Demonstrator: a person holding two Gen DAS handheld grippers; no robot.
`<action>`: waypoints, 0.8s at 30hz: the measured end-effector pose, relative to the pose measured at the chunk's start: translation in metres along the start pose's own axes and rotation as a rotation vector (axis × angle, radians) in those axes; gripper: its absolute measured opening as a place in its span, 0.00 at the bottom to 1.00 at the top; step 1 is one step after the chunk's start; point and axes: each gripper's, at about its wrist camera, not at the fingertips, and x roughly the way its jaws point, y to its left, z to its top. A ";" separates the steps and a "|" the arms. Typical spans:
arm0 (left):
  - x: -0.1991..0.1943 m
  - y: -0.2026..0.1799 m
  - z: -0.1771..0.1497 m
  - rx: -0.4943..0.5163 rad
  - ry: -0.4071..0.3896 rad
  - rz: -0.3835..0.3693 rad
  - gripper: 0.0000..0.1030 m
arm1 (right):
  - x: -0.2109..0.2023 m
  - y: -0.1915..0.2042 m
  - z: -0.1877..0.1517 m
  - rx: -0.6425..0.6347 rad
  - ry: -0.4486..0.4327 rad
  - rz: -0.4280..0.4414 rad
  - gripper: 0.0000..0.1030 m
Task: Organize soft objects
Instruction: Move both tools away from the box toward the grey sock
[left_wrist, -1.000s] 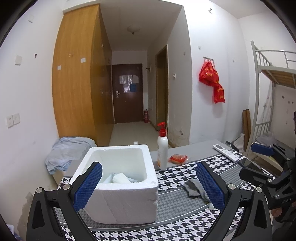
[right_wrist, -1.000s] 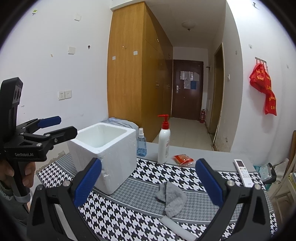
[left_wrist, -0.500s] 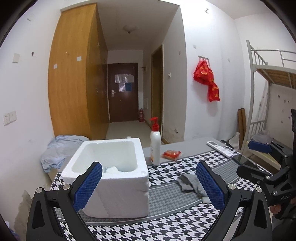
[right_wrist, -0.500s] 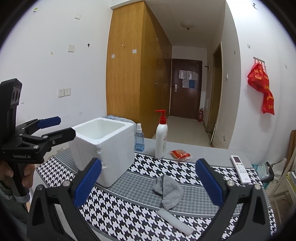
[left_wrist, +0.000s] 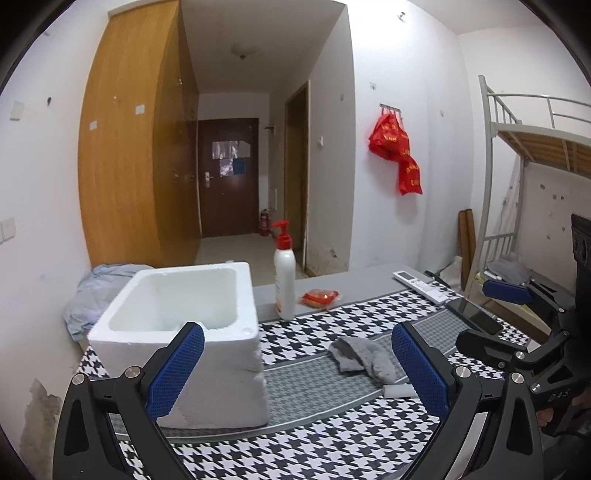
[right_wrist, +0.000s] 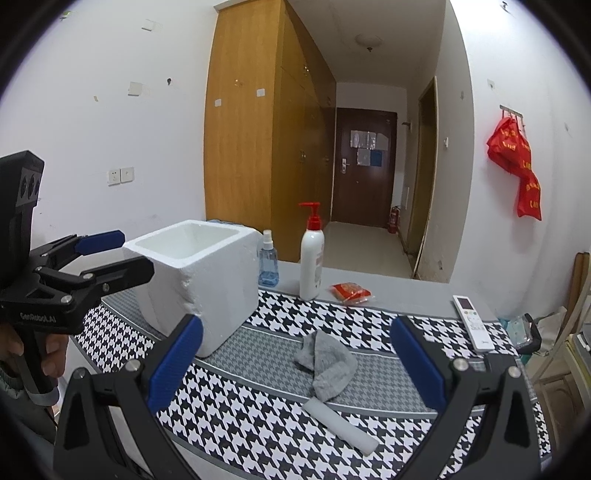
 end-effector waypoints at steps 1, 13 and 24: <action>0.001 -0.002 -0.001 0.003 0.002 -0.006 0.99 | 0.000 -0.002 -0.001 0.005 0.003 -0.003 1.00; 0.020 -0.025 -0.008 0.027 0.045 -0.074 0.99 | -0.004 -0.019 -0.016 0.042 0.029 -0.047 1.00; 0.042 -0.043 -0.012 0.049 0.093 -0.123 0.99 | -0.002 -0.038 -0.031 0.084 0.063 -0.076 1.00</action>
